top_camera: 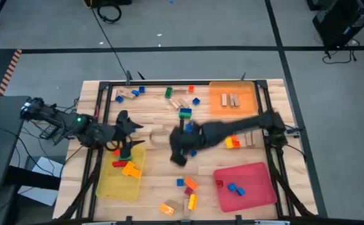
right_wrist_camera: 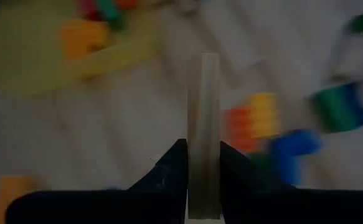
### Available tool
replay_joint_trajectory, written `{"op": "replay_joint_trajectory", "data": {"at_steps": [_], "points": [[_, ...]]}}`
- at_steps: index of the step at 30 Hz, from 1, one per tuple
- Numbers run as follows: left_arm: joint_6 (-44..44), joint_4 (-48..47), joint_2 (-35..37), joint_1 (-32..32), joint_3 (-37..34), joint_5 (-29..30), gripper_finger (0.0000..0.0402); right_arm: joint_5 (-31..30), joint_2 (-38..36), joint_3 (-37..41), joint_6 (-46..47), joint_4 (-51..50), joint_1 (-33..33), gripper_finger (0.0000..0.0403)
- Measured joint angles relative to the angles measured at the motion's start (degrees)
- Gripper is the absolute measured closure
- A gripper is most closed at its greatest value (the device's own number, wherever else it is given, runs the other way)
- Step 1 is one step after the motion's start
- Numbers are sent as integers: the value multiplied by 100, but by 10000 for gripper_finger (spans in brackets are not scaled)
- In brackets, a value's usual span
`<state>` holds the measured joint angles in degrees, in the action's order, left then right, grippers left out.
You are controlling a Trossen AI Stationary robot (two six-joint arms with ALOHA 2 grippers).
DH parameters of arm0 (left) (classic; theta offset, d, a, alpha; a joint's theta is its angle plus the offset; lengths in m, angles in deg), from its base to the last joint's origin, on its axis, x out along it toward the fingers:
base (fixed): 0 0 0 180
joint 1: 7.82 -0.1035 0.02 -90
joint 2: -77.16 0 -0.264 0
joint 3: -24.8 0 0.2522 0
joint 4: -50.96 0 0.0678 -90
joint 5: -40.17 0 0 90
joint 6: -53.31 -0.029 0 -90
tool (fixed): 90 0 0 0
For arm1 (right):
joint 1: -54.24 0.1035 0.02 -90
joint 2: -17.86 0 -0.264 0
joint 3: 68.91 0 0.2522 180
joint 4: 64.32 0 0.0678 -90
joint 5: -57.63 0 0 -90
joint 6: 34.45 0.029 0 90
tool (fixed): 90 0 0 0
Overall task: Sort blocks by size
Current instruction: Put the brown block into the orange bin
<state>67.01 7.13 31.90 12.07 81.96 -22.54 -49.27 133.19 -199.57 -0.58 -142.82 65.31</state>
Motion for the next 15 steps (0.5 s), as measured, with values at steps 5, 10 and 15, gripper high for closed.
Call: {"op": "replay_joint_trajectory", "data": {"at_steps": [5,10,15], "points": [[-314,487,0,-277,0,5,105,264,-717,562,-1134,27,-907,335],[-575,963,0,-601,0,144,105,452,-1514,1473,-1614,306,-1898,335],[-743,1146,0,-883,0,159,105,476,-2315,2606,-1225,646,-2861,332]]}}
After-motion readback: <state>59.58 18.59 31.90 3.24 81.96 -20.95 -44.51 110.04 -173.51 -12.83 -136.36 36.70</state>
